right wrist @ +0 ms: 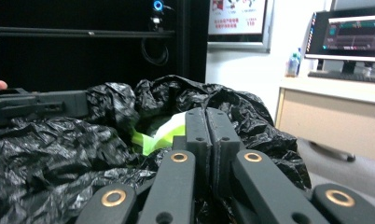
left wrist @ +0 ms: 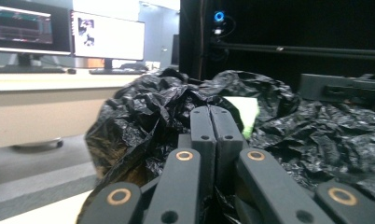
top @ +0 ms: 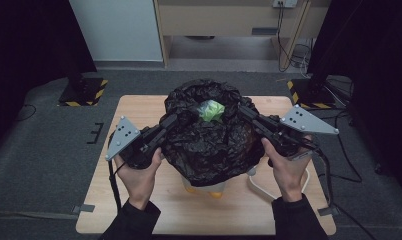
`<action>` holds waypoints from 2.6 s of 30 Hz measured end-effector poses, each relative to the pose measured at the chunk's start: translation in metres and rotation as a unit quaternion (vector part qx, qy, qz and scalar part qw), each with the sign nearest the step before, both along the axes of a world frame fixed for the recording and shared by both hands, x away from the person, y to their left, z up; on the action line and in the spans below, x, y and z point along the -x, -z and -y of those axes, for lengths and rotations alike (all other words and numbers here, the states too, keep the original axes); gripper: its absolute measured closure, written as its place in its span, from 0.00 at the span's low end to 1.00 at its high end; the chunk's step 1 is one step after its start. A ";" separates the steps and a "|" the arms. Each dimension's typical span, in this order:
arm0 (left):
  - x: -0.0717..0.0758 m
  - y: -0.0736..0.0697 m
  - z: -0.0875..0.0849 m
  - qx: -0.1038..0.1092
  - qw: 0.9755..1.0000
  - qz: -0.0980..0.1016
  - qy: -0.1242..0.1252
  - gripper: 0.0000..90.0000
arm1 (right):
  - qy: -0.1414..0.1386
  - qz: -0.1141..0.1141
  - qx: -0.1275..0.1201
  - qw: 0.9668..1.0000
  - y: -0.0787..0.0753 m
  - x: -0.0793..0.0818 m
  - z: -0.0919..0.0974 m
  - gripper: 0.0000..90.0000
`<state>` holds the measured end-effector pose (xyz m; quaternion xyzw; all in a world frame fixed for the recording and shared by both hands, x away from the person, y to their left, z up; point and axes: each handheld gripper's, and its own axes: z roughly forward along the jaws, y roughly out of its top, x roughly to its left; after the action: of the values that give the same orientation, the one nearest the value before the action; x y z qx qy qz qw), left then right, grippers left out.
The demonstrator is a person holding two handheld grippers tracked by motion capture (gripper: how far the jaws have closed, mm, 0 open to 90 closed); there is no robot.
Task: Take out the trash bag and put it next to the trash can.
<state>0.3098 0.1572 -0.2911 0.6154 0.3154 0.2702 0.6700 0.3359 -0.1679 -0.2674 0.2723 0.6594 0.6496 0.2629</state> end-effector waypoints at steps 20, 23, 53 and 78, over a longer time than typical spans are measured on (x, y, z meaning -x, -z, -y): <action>0.006 -0.009 0.040 0.003 0.998 0.030 0.051 0.99 | -0.071 0.019 -0.003 0.997 -0.012 0.002 -0.035 0.98; 0.006 -0.010 0.046 0.003 0.998 0.030 0.058 0.99 | -0.079 0.021 -0.003 0.997 -0.014 0.003 -0.038 0.98; -0.004 -0.003 0.063 -0.028 0.996 0.002 0.089 0.74 | -0.123 0.006 0.001 0.992 -0.012 0.002 -0.044 0.99; -0.002 -0.002 0.067 -0.047 0.997 0.000 0.065 0.99 | -0.027 0.032 -0.003 0.999 -0.019 0.000 -0.030 0.49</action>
<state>0.3117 0.0905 -0.2894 0.6652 0.2619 0.2404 0.6566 0.3358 -0.1375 -0.2486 0.2344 0.6561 0.6664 0.2656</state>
